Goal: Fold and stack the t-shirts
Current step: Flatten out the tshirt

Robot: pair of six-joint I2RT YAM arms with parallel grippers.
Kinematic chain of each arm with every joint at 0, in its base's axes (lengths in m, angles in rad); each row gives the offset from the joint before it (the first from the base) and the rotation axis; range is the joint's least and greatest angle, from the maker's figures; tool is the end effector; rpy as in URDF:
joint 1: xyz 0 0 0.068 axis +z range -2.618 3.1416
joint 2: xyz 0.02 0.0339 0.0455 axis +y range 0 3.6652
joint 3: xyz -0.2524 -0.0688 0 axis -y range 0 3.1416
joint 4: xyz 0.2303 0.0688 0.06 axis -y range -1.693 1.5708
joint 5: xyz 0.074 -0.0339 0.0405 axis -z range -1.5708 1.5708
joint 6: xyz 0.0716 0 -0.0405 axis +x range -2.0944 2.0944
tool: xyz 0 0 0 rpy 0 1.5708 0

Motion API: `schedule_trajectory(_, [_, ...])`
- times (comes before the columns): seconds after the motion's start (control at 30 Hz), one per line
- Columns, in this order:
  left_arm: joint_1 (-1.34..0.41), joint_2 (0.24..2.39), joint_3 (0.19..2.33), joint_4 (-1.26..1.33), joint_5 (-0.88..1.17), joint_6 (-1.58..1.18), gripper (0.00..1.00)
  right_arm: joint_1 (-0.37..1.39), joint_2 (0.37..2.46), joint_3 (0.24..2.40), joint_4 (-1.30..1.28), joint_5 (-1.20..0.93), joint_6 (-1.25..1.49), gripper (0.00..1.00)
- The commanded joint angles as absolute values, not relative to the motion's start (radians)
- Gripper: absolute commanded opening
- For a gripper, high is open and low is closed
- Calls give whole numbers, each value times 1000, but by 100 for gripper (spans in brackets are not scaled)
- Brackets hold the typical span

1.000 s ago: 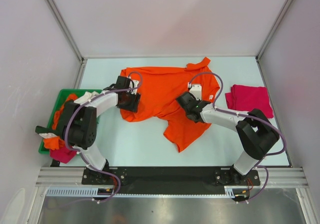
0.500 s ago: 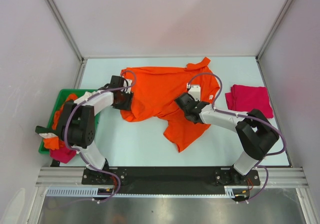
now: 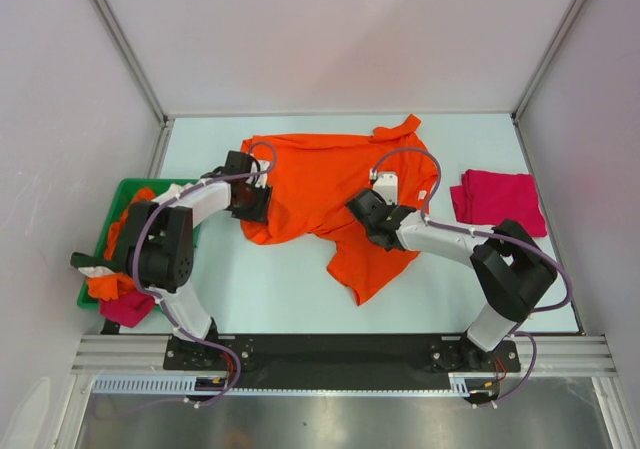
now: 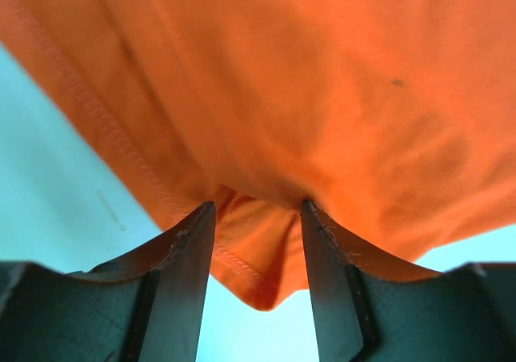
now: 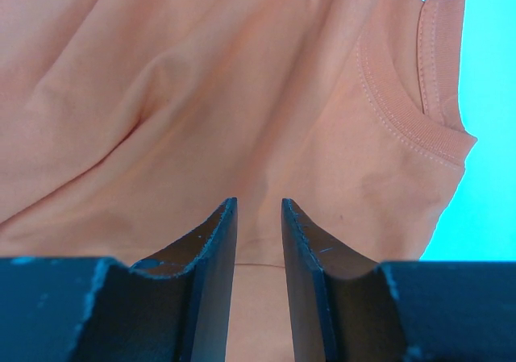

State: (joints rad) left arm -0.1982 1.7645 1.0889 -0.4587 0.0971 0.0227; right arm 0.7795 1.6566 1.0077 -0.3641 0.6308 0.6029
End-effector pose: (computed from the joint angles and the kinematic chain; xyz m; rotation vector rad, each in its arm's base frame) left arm 0.3391 -0.0752 0.1323 0.3277 2.6897 -0.1838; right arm 0.2652 0.2027 0.1618 0.0113 2.3310 -0.1598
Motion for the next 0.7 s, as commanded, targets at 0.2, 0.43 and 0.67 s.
schedule_trajectory(0.2, [-267, 1727, 1080, -462, 202, 15, 56, 798, 1649, 1011, -368, 675, 643, 34])
schedule_trajectory(0.43, [-278, 1764, 1111, -479, 201, 15, 29, 805, 1626, 986, -380, 689, 658, 33])
schedule_trajectory(0.67, [-382, 1706, 1100, -459, 149, 40, 0, 811, 1638, 988, -379, 684, 670, 33])
